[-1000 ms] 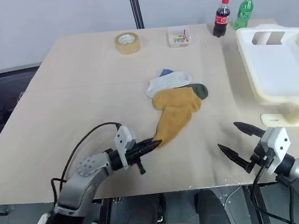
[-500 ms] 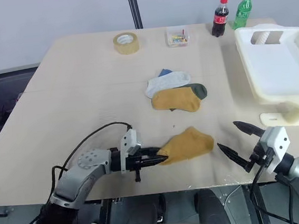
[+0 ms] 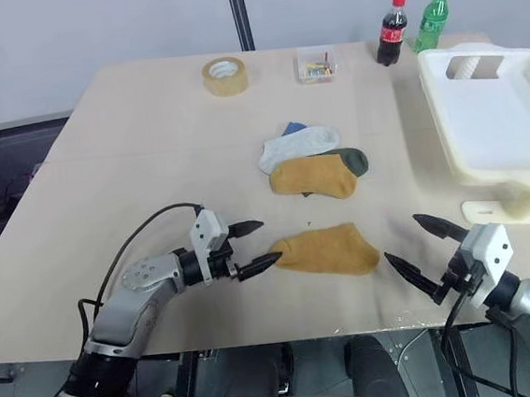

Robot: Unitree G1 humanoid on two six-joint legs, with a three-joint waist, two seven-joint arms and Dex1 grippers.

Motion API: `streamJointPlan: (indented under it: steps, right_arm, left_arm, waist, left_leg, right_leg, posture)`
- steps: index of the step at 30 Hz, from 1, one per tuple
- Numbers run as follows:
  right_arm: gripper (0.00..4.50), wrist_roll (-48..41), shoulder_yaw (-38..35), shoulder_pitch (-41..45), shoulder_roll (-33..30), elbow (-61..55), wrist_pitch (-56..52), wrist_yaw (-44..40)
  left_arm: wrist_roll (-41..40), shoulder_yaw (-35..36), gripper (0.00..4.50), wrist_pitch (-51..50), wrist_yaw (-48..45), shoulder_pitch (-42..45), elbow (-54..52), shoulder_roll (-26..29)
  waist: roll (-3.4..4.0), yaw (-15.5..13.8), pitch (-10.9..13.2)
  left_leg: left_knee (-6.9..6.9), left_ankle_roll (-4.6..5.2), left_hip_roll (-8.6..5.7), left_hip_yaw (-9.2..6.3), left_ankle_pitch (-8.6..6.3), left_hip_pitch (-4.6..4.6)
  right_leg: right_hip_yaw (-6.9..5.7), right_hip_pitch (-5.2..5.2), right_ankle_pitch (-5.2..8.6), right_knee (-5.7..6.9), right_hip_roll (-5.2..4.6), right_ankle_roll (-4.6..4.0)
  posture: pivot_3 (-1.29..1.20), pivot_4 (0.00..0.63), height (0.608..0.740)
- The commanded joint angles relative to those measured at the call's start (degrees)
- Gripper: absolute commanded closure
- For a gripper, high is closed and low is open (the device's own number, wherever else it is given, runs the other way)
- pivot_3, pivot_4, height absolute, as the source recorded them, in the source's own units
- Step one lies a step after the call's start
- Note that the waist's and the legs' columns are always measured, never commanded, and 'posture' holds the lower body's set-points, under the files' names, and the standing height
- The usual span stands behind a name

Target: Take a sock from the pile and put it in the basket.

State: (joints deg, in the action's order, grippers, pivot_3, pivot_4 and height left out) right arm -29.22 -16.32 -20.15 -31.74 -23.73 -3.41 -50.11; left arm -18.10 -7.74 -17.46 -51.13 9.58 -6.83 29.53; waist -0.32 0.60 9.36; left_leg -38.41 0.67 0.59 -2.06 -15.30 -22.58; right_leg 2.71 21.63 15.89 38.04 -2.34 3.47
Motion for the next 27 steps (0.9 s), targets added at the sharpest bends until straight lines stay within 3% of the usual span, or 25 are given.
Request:
streamJointPlan:
  steps: [1,5,10,15,20,27]
  right_arm:
    - [0.00,0.1,-0.3,0.4,-0.3,-0.5,1.1,-0.2]
    - [0.00,-0.1,-0.6,0.4,-0.3,-0.5,1.2,-0.4]
    - [0.00,0.1,-0.7,-0.2,-0.2,-0.6,1.3,-0.4]
    - [0.00,0.4,-0.1,0.0,0.3,-0.6,1.5,-0.1]
    - [0.00,0.7,-0.1,0.4,0.6,-0.5,1.4,-0.1]
    - [0.00,1.0,0.4,0.8,0.8,-0.2,1.4,0.0]
  left_arm:
    - [0.4,-0.6,0.09,1.2,0.0,0.0,-1.0,-0.8]
    - [-2.1,-1.2,0.09,0.0,-2.4,-1.3,-4.4,-0.6]
    - [-9.5,3.4,0.09,-4.4,-0.4,0.3,-6.8,-3.5]
    - [-5.4,1.9,0.09,-3.5,2.0,2.3,-4.0,-3.6]
    - [3.0,-4.6,0.09,-0.7,0.0,1.2,-2.7,0.4]
    - [4.3,-6.9,0.09,-0.6,-3.1,0.2,-3.6,3.1]
  waist:
    - [0.00,0.0,0.0]
    - [0.00,0.0,0.0]
    - [0.00,-0.1,0.0]
    - [0.00,0.1,0.0]
    - [0.01,0.1,0.0]
    - [0.02,0.0,0.0]
  left_leg:
    - [0.01,0.00,0.00,0.01,0.00,0.00]
    - [0.02,0.00,0.01,0.00,0.00,-0.03]
    - [0.00,0.00,0.03,-0.02,0.00,-0.02]
    - [-0.01,0.00,0.00,-0.03,0.00,-0.01]
    - [0.01,0.00,-0.06,0.00,0.00,-0.01]
    - [0.01,0.00,0.00,-0.01,0.00,0.01]
  right_leg:
    - [0.01,0.00,0.00,-0.01,0.00,0.00]
    - [0.00,0.01,0.00,-0.03,0.00,0.00]
    - [-0.02,0.00,0.00,0.01,-0.02,0.00]
    - [-0.02,-0.01,0.00,0.02,0.01,0.00]
    - [0.00,0.01,0.00,-0.01,0.01,0.00]
    - [0.01,0.00,0.00,0.01,0.01,0.00]
  posture:
    - [0.00,0.150,0.740]
    - [0.00,0.150,0.740]
    - [0.00,0.150,0.740]
    - [0.00,0.150,0.740]
    - [0.00,0.150,0.740]
    - [0.00,0.150,0.740]
